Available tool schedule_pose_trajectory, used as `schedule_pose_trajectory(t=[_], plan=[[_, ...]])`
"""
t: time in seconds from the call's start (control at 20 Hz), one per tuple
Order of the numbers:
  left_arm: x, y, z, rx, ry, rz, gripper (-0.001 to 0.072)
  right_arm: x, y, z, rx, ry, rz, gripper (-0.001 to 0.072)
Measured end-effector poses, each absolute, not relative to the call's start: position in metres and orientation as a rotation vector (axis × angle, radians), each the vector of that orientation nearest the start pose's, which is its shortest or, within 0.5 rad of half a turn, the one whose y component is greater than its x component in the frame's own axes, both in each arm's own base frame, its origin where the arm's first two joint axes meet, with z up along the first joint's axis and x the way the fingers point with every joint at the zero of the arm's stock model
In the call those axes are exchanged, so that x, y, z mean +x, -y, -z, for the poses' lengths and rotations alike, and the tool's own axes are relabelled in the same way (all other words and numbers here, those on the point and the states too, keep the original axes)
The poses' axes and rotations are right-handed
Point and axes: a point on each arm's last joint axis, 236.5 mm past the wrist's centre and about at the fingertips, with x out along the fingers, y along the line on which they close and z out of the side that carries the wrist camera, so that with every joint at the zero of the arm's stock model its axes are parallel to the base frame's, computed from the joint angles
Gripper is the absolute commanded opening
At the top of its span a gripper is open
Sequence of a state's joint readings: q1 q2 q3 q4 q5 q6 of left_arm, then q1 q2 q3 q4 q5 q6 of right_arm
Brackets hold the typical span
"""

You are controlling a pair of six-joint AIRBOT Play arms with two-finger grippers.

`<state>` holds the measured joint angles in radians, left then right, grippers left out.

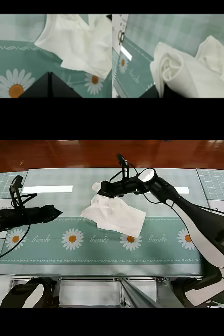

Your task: Fold the shirts.

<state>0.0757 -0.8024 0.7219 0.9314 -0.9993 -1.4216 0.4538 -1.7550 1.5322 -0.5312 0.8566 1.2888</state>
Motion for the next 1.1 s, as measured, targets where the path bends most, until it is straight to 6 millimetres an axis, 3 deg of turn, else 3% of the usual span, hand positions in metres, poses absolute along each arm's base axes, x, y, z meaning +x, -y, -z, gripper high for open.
schedule_pose_trajectory(t=[0.05,0.1,0.15,0.35,0.45,0.5,0.6,0.7,0.8,0.9,0.95,1.0,1.1], plan=[[0.312,0.095,-0.058,-0.504,-0.984,0.301,0.0026,0.436,-0.387,-0.037,0.574,-1.086,-0.86,0.0087],[0.312,0.094,-0.058,-0.505,-0.981,0.299,0.0026,0.436,-0.388,-0.034,0.576,-1.092,-0.857,0.0302],[0.312,0.094,-0.058,-0.505,-0.981,0.298,0.0026,0.436,-0.39,-0.03,0.578,-1.098,-0.855,0.0408],[0.32,0.089,-0.057,-0.5,-0.96,0.283,0.0026,0.426,-0.389,-0.026,0.583,-1.156,-0.889,0.0407],[0.338,0.07,-0.071,-0.498,-0.885,0.238,0.0026,0.426,-0.367,-0.039,0.59,-1.174,-0.905,0.0406],[0.347,0.057,-0.084,-0.515,-0.843,0.212,0.0026,0.427,-0.351,-0.052,0.597,-1.177,-0.916,0.0406],[0.361,0.035,-0.117,-0.55,-0.755,0.173,0.0026,0.428,-0.298,-0.09,0.585,-1.157,-0.92,0.0406],[0.363,0.018,-0.14,-0.56,-0.713,0.152,0.0026,0.426,-0.235,-0.121,0.519,-1.116,-0.849,0.0406],[0.356,0.012,-0.149,-0.559,-0.709,0.149,0.0026,0.411,-0.158,-0.13,0.4,-1.108,-0.664,0.0406],[0.347,0.016,-0.144,-0.567,-0.725,0.161,0.0026,0.386,-0.08,-0.116,0.335,-1.115,-0.4,0.0411],[0.341,0.022,-0.135,-0.57,-0.751,0.173,0.0026,0.373,-0.053,-0.104,0.335,-1.113,-0.299,0.0417],[0.335,0.03,-0.126,-0.572,-0.777,0.19,0.0026,0.356,-0.035,-0.086,0.364,-1.12,-0.226,0.0417],[0.321,0.051,-0.1,-0.578,-0.849,0.232,0.0026,0.331,-0.023,-0.042,0.461,-1.14,-0.152,0.0417]])
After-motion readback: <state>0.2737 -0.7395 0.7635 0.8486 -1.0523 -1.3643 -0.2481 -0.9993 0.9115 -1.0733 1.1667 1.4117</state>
